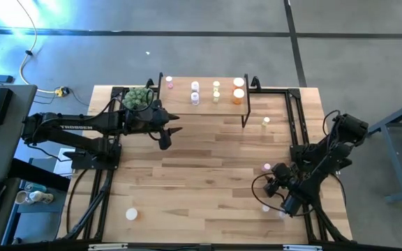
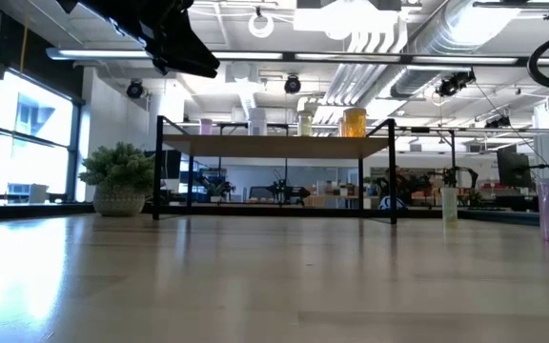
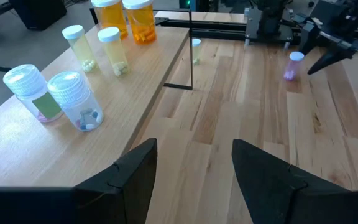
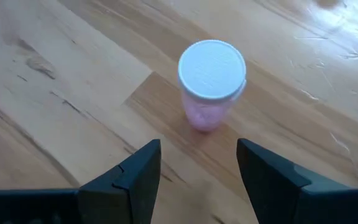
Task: Pick and place medicine bottles onto shelf by color
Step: Put the top pink bottle on the shelf aligned with the other pink pill bottle
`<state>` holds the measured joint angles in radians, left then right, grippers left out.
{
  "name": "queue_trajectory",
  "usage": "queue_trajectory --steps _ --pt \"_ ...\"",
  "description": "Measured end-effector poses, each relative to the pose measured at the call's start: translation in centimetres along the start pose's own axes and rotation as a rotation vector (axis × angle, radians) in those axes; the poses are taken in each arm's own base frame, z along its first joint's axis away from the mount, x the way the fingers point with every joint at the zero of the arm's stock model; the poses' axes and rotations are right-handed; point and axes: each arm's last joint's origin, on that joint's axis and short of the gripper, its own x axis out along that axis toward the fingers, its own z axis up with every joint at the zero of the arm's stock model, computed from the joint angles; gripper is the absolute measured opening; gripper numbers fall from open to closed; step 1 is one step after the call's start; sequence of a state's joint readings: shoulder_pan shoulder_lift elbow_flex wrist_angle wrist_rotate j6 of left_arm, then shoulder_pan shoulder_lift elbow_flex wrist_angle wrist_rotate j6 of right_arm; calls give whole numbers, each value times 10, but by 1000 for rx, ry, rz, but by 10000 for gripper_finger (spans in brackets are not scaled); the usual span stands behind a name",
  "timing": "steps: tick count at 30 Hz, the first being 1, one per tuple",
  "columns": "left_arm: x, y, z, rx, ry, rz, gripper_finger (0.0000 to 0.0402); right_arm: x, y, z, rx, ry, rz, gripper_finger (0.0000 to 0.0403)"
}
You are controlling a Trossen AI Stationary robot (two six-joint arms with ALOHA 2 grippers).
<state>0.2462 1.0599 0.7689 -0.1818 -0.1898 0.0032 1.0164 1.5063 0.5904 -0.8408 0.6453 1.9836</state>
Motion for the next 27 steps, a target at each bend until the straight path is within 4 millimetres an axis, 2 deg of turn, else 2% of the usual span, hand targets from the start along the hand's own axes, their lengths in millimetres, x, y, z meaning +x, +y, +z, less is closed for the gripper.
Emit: queue_trajectory --steps 19,22,27 --pt "0 0 0 0 0 0 200 22 -19 -5 4 -139 78 200" --pt "0 0 1 -1 -6 1 200 23 -20 -5 8 -143 84 188" --pt "0 0 1 -2 -15 2 200 23 -19 -5 6 -142 90 144"
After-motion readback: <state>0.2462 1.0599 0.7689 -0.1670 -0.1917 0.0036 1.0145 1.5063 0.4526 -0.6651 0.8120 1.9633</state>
